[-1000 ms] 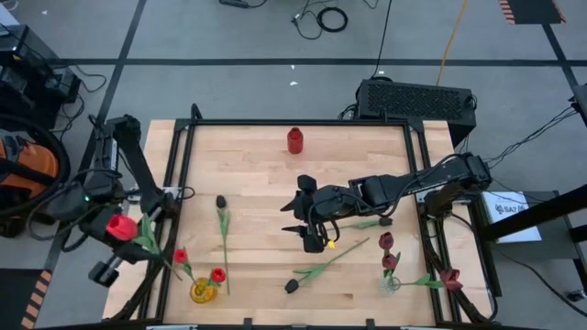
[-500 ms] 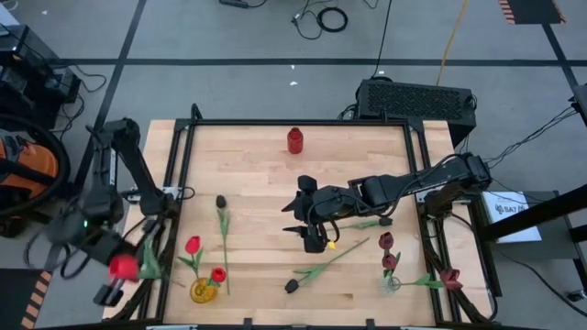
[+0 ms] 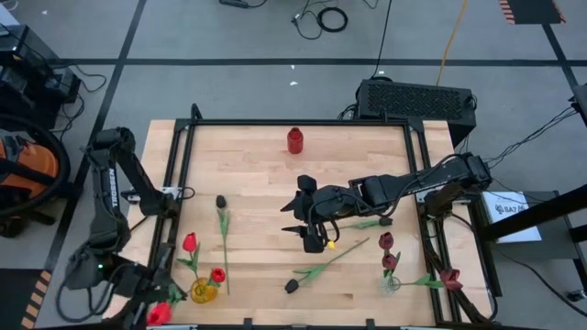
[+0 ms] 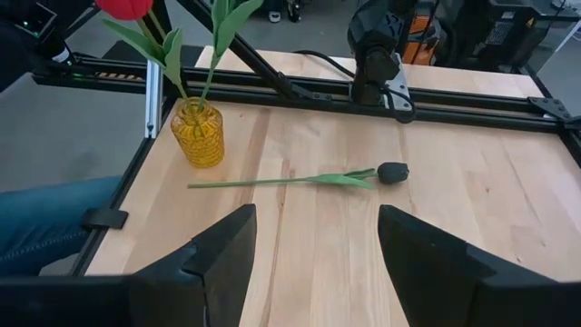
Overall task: Sort flowers into vase by color
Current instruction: Put the red flower into the yellow vase
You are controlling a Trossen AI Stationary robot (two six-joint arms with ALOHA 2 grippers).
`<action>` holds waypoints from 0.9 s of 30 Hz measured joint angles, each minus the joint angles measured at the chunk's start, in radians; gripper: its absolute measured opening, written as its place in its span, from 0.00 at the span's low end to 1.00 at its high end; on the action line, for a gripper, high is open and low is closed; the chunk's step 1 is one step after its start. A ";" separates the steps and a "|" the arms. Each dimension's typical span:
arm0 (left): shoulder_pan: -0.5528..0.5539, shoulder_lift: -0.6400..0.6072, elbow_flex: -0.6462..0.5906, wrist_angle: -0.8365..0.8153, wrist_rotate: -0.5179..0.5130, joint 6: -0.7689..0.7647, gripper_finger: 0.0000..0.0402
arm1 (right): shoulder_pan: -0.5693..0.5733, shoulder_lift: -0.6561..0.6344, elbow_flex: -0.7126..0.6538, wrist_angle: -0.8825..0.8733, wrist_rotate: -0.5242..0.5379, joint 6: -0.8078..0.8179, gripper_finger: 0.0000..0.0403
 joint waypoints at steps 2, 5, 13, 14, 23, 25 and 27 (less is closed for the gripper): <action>0.014 -0.013 -0.033 0.000 0.022 -0.047 0.03 | 0.000 0.000 0.000 0.000 0.000 0.000 0.56; 0.028 -0.031 -0.083 0.015 0.030 -0.113 0.03 | 0.000 0.000 0.000 0.000 0.000 -0.001 0.56; 0.037 -0.040 -0.177 0.126 0.063 -0.132 0.03 | 0.000 0.003 0.000 0.004 0.000 -0.006 0.56; 0.037 -0.040 -0.189 0.128 0.067 -0.133 0.03 | 0.000 0.004 0.000 0.003 0.000 -0.007 0.56; 0.038 -0.040 -0.337 0.378 0.099 -0.059 0.03 | 0.000 0.019 0.000 0.004 -0.002 -0.006 0.56; 0.037 -0.040 -0.352 0.398 0.103 -0.066 0.03 | 0.000 0.019 0.000 0.008 -0.002 -0.006 0.56; 0.036 -0.040 -0.364 0.406 0.105 -0.085 0.03 | 0.000 0.019 0.000 0.006 -0.003 -0.006 0.56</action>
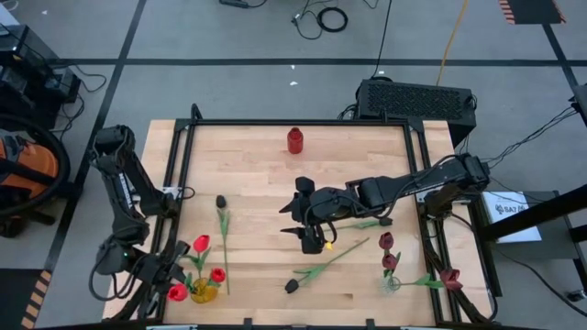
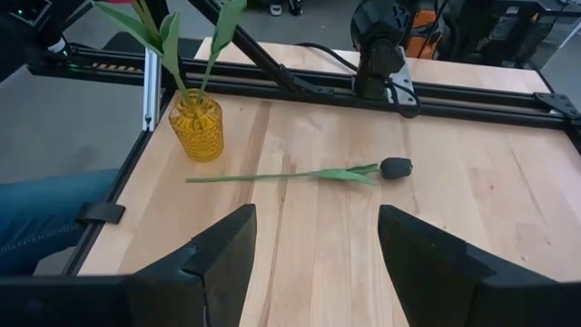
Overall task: Sort flowers into vase by color
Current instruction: Put the red flower into the yellow vase
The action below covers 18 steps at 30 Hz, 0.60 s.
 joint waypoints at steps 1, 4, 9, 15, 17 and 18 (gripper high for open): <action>0.000 0.000 -0.006 0.002 0.000 -0.007 0.03 | 0.000 0.000 0.000 0.000 0.000 0.000 0.56; 0.000 0.000 -0.030 0.000 0.002 -0.026 0.03 | 0.000 0.000 0.000 0.001 0.000 0.000 0.56; -0.001 0.000 -0.037 -0.042 0.027 -0.016 0.03 | 0.000 0.000 0.000 -0.001 -0.001 0.000 0.56; -0.006 0.000 -0.037 -0.149 0.105 -0.024 0.03 | 0.000 0.000 0.000 -0.002 -0.002 0.000 0.56; -0.007 0.000 -0.037 -0.190 0.104 -0.066 0.03 | 0.000 0.000 0.000 -0.003 -0.002 0.000 0.56; -0.007 0.000 -0.037 -0.207 0.104 -0.091 0.03 | 0.000 0.000 0.000 -0.003 -0.002 0.000 0.56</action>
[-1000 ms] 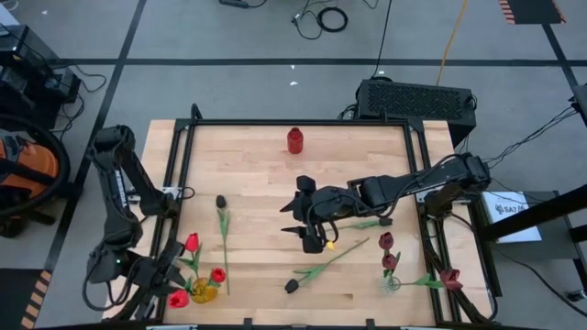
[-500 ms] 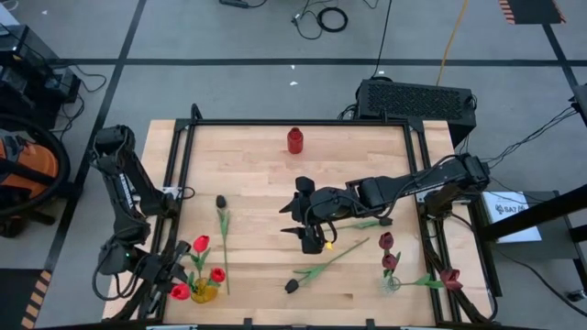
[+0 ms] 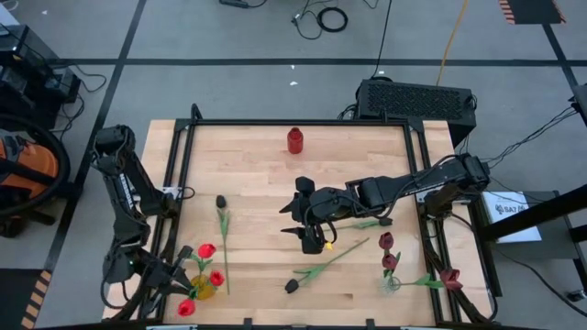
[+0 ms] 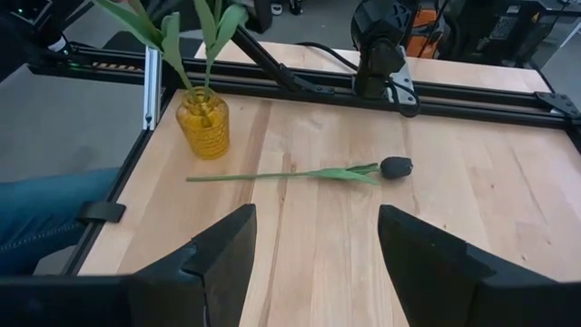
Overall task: Sort flowers into vase by color
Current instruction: Put the red flower into the yellow vase, then put the top left black flower into the red vase
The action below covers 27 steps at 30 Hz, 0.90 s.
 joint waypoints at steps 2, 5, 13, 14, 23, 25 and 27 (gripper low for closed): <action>0.000 0.000 0.000 -0.022 -0.001 -0.052 0.04 | 0.000 0.000 0.000 0.000 0.000 0.000 0.56; 0.000 0.000 0.000 -0.031 -0.003 -0.100 0.09 | 0.000 0.000 0.000 0.000 0.000 0.000 0.56; 0.000 0.000 0.000 -0.032 -0.008 -0.117 0.30 | 0.000 0.000 0.000 0.000 0.000 0.000 0.56; -0.001 0.000 0.000 -0.033 -0.008 -0.113 0.32 | 0.000 0.000 0.000 0.000 0.000 0.000 0.56; -0.106 -0.121 0.000 -0.103 0.012 -0.121 0.40 | 0.000 0.000 0.000 -0.001 0.000 0.000 0.56; -0.140 -0.175 0.000 -0.132 -0.003 -0.122 0.40 | 0.000 0.000 0.000 -0.001 0.000 0.000 0.56; -0.171 -0.228 0.001 -0.166 -0.058 -0.121 0.40 | 0.000 0.000 0.000 -0.001 0.000 -0.001 0.56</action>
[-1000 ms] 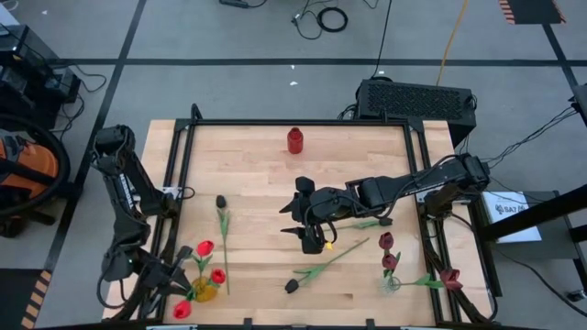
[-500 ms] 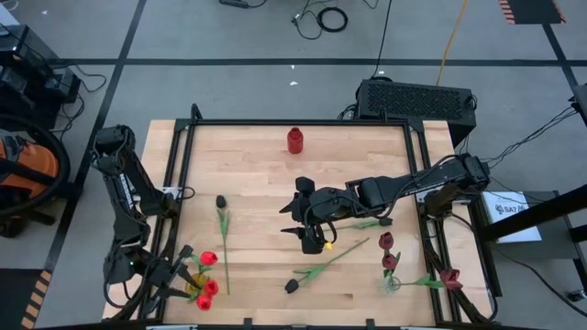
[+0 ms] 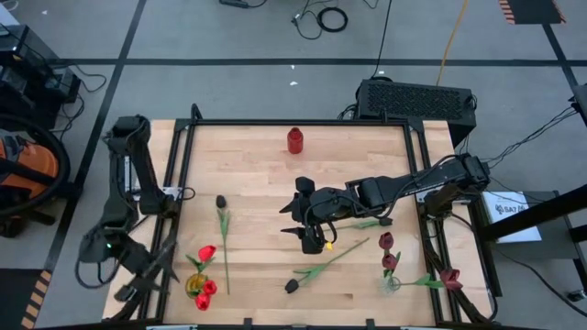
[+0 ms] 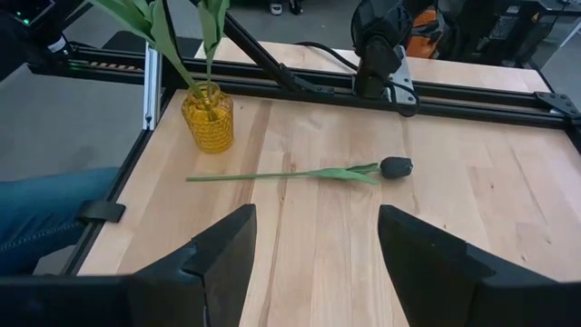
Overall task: Sort flowers into vase by color
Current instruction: Put the top left black flower into the red vase
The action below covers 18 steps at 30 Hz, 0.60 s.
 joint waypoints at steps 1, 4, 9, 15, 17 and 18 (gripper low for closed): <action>-0.014 -0.027 0.000 -0.026 -0.044 0.000 0.40 | 0.000 0.000 0.000 0.000 0.000 0.000 0.56; -0.043 -0.110 0.000 -0.098 -0.194 0.001 0.40 | 0.000 0.000 0.000 -0.012 0.000 0.000 0.56; -0.061 -0.220 0.000 -0.186 -0.432 0.001 0.40 | 0.000 0.000 0.000 -0.060 0.000 0.012 0.56; -0.020 -0.261 0.000 -0.255 -0.633 -0.057 0.40 | 0.012 0.000 -0.003 -0.100 0.005 0.049 0.56; 0.009 -0.255 0.000 -0.287 -0.643 -0.115 0.40 | 0.018 0.000 -0.024 -0.086 0.006 0.061 0.56; 0.026 -0.250 0.000 -0.307 -0.643 -0.155 0.40 | 0.020 0.000 -0.039 -0.082 0.006 0.066 0.56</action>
